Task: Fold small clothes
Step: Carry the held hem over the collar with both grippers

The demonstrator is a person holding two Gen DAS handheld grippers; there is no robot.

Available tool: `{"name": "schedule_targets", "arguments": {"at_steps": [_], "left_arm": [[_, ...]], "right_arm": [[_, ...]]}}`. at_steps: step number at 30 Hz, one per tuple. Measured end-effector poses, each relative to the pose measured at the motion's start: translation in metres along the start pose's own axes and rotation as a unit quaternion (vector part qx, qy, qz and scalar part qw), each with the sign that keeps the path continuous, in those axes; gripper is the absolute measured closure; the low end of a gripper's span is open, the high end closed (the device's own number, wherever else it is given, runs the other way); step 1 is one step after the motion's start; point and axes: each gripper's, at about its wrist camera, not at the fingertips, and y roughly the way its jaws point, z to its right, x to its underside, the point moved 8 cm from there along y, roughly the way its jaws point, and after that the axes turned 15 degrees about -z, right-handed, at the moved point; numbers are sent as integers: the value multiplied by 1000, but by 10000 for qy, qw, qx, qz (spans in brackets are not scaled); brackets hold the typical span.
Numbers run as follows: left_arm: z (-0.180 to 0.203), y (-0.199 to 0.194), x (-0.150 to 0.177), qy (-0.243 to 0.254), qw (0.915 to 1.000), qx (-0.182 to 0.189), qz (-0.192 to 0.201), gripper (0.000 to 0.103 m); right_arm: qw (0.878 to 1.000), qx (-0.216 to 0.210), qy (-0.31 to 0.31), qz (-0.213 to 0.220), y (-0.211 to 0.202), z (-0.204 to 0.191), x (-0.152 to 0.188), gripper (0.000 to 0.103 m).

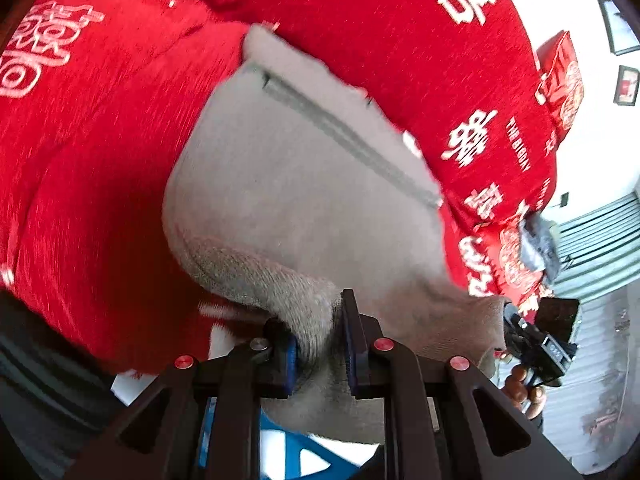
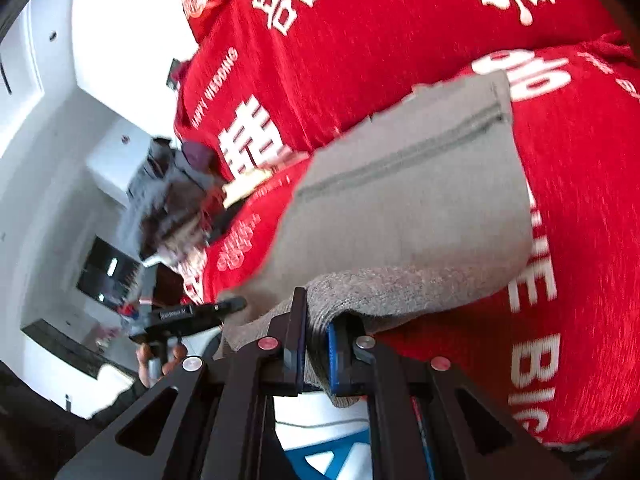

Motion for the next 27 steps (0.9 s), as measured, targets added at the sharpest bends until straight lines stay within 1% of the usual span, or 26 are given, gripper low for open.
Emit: {"name": "schedule_targets", "arguments": {"at_steps": [4, 8, 12, 17, 19, 23, 27], "left_arm": [[8, -11, -29, -191, 9993, 277, 148, 84], [25, -19, -67, -180, 9989, 305, 310, 84], [43, -24, -109, -201, 9981, 388, 436, 84], [57, -24, -160, -240, 9972, 467, 540, 84], [59, -19, -184, -268, 9971, 426, 569, 84], [55, -5, -230, -419, 9964, 408, 619, 84], [42, 16, -269, -587, 9960, 280, 608, 84]], "right_arm": [[9994, -74, 154, 302, -12, 1, -26, 94], [9977, -30, 423, 538, -19, 9, -57, 94], [9952, 83, 666, 713, -28, 18, -95, 94], [9939, 291, 694, 808, -31, 22, -142, 94], [9930, 392, 747, 831, -30, 28, -164, 94], [9911, 556, 908, 797, -19, 50, -204, 94], [9889, 741, 1065, 723, 1, 78, -245, 94]]}}
